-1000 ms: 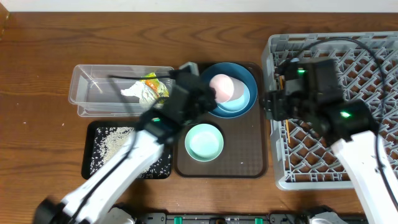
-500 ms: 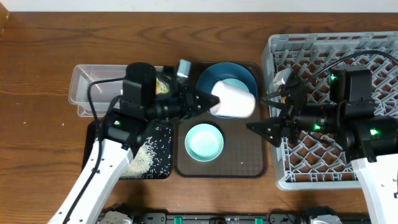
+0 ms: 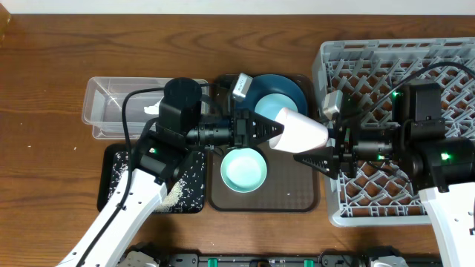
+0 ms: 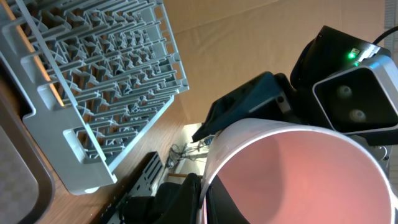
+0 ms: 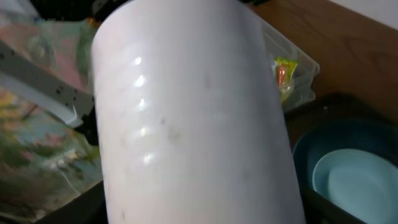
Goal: Sort waste into correct bins and load items into the dishwasher rack
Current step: 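Lift the pink cup and hand it to the right gripper, then carry the pink cup with the right gripper and set it in the rack's back corner, then move the right gripper to the blue bowls and grasp the light-blue bowl rim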
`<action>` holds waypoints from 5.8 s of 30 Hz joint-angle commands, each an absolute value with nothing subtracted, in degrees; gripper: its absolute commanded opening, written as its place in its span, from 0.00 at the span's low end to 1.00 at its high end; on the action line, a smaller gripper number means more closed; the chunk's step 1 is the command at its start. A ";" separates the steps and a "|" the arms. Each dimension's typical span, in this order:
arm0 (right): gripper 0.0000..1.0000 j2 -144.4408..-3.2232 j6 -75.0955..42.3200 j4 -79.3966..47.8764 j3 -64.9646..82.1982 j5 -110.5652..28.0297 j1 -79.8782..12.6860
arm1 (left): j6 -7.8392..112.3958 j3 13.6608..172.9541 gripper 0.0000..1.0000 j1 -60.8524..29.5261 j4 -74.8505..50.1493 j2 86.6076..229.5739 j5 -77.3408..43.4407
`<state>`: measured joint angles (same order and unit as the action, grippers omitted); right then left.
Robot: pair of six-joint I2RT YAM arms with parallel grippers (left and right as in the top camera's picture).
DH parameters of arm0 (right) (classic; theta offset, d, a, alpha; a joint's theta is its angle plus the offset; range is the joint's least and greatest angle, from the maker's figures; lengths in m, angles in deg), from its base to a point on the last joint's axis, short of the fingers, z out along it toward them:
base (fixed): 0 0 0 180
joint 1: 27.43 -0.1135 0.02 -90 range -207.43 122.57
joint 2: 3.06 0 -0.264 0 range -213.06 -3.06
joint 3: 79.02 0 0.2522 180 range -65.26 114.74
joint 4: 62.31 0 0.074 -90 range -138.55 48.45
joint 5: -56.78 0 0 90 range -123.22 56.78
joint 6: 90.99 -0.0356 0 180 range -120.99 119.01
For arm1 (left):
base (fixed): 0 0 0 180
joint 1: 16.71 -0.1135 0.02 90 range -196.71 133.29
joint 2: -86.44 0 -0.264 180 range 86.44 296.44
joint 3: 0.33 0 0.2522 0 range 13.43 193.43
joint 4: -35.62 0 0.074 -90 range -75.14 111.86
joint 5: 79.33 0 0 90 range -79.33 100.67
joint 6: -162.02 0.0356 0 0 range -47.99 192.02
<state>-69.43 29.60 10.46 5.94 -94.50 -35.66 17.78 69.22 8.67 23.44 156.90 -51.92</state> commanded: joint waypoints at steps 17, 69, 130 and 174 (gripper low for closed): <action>0.35 -69.47 29.47 6.28 6.55 -94.72 -34.94 | 25.62 69.75 0.16 8.87 15.00 156.86 -52.71; 0.30 -94.59 -11.67 -24.78 6.55 -27.49 -19.40 | 30.02 69.70 0.93 -0.94 -5.11 156.86 -28.69; 0.75 -95.77 -11.64 -26.22 7.08 -39.81 -15.07 | 30.00 69.70 0.94 -0.94 -5.11 156.86 -28.69; 0.88 -83.63 15.35 8.75 7.05 -86.85 -28.62 | 26.76 69.70 0.94 -1.14 -4.23 156.72 -29.06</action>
